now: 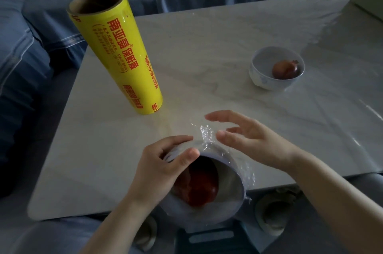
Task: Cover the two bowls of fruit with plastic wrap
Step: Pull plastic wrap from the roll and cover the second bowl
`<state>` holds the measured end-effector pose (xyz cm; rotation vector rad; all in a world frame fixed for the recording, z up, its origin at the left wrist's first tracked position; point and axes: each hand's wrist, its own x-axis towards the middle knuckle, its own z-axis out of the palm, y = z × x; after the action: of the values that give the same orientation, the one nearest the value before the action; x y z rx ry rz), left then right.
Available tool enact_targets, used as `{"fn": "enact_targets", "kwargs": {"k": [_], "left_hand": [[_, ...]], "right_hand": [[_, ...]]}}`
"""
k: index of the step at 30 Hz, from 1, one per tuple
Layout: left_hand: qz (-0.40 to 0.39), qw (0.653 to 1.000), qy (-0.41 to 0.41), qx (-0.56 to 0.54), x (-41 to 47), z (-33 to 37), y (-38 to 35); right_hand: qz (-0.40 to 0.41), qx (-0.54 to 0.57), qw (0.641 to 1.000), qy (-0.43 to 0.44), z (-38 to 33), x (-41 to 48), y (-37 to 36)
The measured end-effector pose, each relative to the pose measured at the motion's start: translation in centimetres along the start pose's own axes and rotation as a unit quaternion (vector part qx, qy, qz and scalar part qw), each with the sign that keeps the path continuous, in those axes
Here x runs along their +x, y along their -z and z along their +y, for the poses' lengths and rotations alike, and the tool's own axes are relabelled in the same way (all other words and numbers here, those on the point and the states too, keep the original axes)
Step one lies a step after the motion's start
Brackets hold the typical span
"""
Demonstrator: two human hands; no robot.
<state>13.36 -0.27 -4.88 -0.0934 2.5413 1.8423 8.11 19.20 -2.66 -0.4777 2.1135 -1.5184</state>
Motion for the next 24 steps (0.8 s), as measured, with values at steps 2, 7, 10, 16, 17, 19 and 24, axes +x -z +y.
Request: {"fn": "enact_targets", "kwargs": {"k": [2, 7, 10, 16, 17, 19, 24], "left_hand": [[-0.020, 1.000, -0.011, 0.008, -0.1, 0.4, 0.0], [-0.026, 1.000, 0.016, 0.009, -0.2, 0.5, 0.2], [-0.026, 0.999, 0.015, 0.020, -0.2, 0.5, 0.1], [-0.042, 0.999, -0.023, -0.012, -0.1, 1.1, 0.0], [-0.042, 0.998, -0.033, -0.027, -0.2, 1.3, 0.0], [-0.040, 0.997, -0.053, -0.039, -0.2, 1.6, 0.0], [-0.021, 0.997, -0.071, -0.027, -0.2, 1.9, -0.1]], "right_hand": [[-0.038, 0.007, 0.999, 0.010, -1.1, 0.9, 0.4], [-0.005, 0.035, 0.998, 0.057, -1.3, 1.5, 0.1], [0.093, 0.005, 0.989, 0.113, -0.9, 1.2, -0.6], [0.233, -0.136, 0.953, 0.141, -0.7, 1.8, -1.5], [0.231, -0.138, 0.955, 0.126, -0.4, 2.1, -1.7], [0.215, -0.125, 0.965, 0.082, -0.1, 2.7, -1.8], [0.146, -0.083, 0.986, -0.006, 0.4, 3.6, -1.5]]}}
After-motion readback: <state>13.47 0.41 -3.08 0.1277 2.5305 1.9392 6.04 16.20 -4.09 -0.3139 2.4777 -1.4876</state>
